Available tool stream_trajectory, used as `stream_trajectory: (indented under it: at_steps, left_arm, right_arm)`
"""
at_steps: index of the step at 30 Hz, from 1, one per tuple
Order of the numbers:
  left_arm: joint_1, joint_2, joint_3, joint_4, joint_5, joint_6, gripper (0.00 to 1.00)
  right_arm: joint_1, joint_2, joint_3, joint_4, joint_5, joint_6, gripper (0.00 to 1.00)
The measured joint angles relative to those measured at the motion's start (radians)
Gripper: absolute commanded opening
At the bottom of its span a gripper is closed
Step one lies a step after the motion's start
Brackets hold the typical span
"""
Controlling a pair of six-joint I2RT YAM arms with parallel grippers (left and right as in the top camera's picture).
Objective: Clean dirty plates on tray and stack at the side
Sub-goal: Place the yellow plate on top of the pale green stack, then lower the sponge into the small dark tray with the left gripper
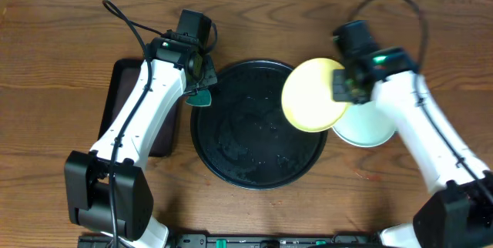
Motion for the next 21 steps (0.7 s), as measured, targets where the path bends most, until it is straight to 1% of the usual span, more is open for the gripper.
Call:
stream_trajectory:
  at_steps: [3, 6, 10, 13, 17, 18, 19, 21]
  left_arm:
    - [0.0, 0.0, 0.0, 0.0, 0.0, 0.0, 0.1]
    - [0.0, 0.0, 0.0, 0.0, 0.0, 0.0, 0.1]
    - [0.0, 0.0, 0.0, 0.0, 0.0, 0.0, 0.1]
    - [0.0, 0.0, 0.0, 0.0, 0.0, 0.0, 0.1]
    - [0.0, 0.0, 0.0, 0.0, 0.0, 0.0, 0.1]
    - [0.0, 0.0, 0.0, 0.0, 0.0, 0.0, 0.1]
    - [0.0, 0.0, 0.0, 0.0, 0.0, 0.0, 0.1]
    - [0.0, 0.0, 0.0, 0.0, 0.0, 0.0, 0.08]
  right_arm:
    - [-0.12, 0.0, 0.0, -0.043, -0.07, -0.037, 0.01]
    - [-0.211, 0.0, -0.001, -0.069, -0.077, -0.055, 0.01]
    - [-0.321, 0.0, -0.027, -0.061, -0.065, -0.07, 0.01]
    - [-0.374, -0.002, -0.075, -0.032, -0.058, -0.076, 0.01]
    - [-0.41, -0.002, -0.15, 0.035, -0.054, -0.078, 0.02]
    - [-0.413, -0.002, -0.164, 0.048, -0.053, -0.078, 0.11]
    - [-0.413, -0.002, -0.193, 0.071, -0.053, -0.079, 0.17]
    - [-0.413, -0.003, -0.225, 0.107, -0.06, -0.087, 0.33]
